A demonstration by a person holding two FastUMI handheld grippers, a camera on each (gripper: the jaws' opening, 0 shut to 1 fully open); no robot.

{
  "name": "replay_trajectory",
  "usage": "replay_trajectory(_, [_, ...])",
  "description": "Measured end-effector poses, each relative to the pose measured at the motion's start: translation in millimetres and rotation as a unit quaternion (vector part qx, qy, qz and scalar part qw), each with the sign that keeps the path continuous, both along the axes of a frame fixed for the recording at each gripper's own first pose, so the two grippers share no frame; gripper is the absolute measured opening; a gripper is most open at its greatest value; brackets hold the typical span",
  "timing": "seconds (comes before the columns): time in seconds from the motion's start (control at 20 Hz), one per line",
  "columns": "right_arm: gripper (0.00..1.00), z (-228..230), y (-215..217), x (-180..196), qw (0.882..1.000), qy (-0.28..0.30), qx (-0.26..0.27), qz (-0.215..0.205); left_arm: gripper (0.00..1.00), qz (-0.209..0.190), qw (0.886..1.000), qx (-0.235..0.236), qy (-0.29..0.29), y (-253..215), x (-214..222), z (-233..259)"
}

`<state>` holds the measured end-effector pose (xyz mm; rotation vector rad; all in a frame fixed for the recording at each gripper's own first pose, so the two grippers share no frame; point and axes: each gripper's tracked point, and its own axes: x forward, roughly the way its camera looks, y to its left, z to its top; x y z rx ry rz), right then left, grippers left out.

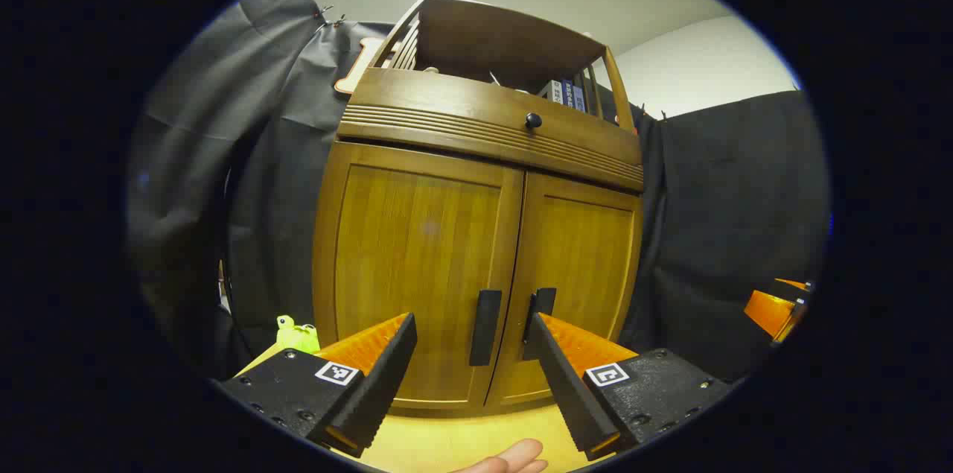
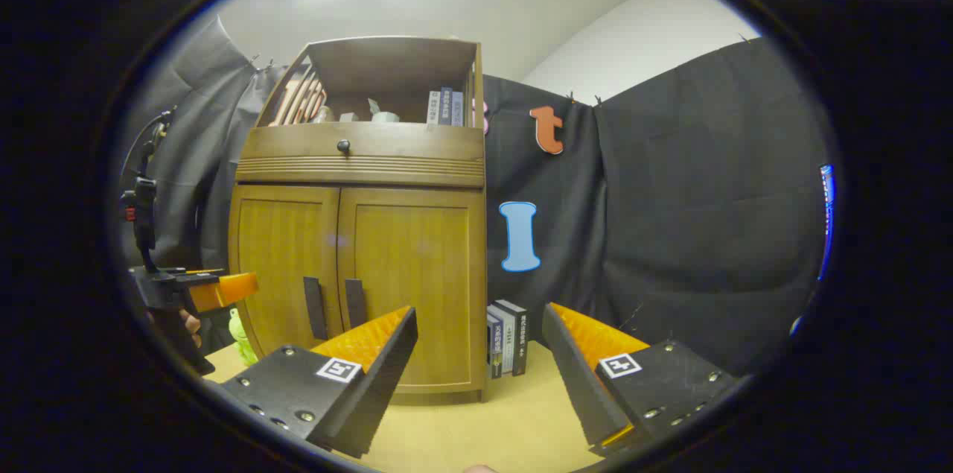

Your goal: Open the right door of the double-door shoe cabinet with the right hand, and open the left door with the left hand.

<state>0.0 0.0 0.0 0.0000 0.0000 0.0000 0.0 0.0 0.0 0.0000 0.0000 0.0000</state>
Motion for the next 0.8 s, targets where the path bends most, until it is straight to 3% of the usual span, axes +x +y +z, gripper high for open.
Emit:
replay_trajectory(0.4, [1.0,-1.7,2.6,-0.9,1.0,-0.001,-0.011,0.011,0.95,-0.01,1.0,0.007,-0.014,-2.9,-8.0,11.0])
replay_trajectory(0.45, [1.0,-3.2,1.6,0.6,1.0,0.0,-0.013,0.009,0.9,-0.012,1.0,0.009,-0.017,-2.5,-9.0,11.9])
replay_trajectory(0.55, [1.0,-6.4,-0.2,4.1,1.0,0.002,-0.012,0.004,0.9,-0.015,1.0,0.007,-0.021,-3.6,-9.6,13.5])
replay_trajectory(0.8, [1.0,-12.7,2.4,36.2,1.0,0.012,0.016,0.018,0.9,-0.016,1.0,0.013,-0.023,0.6,-7.8,15.3])
